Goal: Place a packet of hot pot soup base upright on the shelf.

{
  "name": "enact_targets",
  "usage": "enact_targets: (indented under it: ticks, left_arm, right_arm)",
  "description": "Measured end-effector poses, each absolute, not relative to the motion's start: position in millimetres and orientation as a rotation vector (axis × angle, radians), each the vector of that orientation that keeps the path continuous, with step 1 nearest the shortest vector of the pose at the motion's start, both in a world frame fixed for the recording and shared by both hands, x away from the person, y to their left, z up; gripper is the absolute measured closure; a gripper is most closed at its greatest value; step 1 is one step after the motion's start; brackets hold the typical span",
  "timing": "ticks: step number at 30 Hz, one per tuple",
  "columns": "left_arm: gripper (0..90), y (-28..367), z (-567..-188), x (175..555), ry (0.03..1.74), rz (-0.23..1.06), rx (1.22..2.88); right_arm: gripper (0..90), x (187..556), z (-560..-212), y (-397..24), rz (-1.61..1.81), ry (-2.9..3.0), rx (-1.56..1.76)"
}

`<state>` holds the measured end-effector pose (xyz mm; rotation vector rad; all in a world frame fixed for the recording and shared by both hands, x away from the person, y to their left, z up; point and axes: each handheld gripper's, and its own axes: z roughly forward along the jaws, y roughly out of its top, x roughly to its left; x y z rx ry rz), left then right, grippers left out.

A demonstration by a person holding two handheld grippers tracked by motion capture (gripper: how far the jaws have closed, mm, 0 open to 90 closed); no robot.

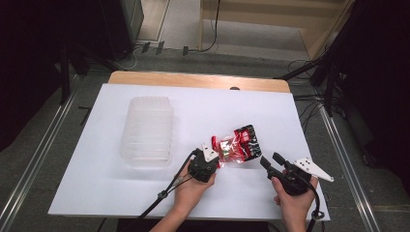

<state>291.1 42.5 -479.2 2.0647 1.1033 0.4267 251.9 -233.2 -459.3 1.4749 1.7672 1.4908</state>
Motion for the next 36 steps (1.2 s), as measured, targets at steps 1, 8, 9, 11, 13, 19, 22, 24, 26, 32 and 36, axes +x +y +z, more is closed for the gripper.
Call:
enact_targets:
  ticks: [1,8,9,11,13,19,22,24,26,32,36]
  left_arm:
    - [90.0,42.7,-479.2,291.2,1.103,0.426,2.066]
    - [90.0,43.1,-479.1,291.6,1.105,0.419,2.065]
    - [90.0,43.1,-479.0,291.5,1.104,0.419,2.066]
    - [90.0,43.3,-479.0,291.6,1.100,0.421,2.069]
    - [90.0,43.4,-479.0,291.7,1.102,0.421,2.069]
    - [90.0,43.4,-478.9,291.7,1.101,0.421,2.069]
    - [90.0,43.4,-479.0,291.6,1.101,0.421,2.068]
    - [90.0,43.3,-479.0,291.5,1.099,0.421,2.068]
    - [90.0,42.7,-479.2,291.1,1.101,0.429,2.067]
    - [90.0,42.6,-479.0,290.9,1.101,0.430,2.070]
    - [90.0,42.9,-478.2,288.5,1.085,0.451,2.052]
  right_arm:
    - [43.8,253.1,-460.0,-231.7,1.499,1.768,1.490]
    - [44.1,267.3,-465.5,-221.6,1.513,1.731,1.646]
    - [44.3,269.6,-467.2,-220.0,1.515,1.731,1.669]
    - [45.5,274.4,-470.5,-217.0,1.534,1.733,1.708]
    - [50.5,279.2,-472.5,-213.8,1.530,1.733,1.744]
    - [52.7,296.8,-475.6,-203.0,1.537,1.757,1.794]
    - [61.0,303.3,-479.3,-199.8,1.596,1.772,1.815]
    - [60.3,305.4,-481.0,-198.8,1.630,1.793,1.805]
    - [62.0,308.1,-483.2,-194.6,1.638,1.818,1.789]
    - [89.1,314.0,-489.0,-191.6,1.642,1.795,1.787]
    - [90.0,307.9,-482.9,-189.7,1.658,1.825,1.668]
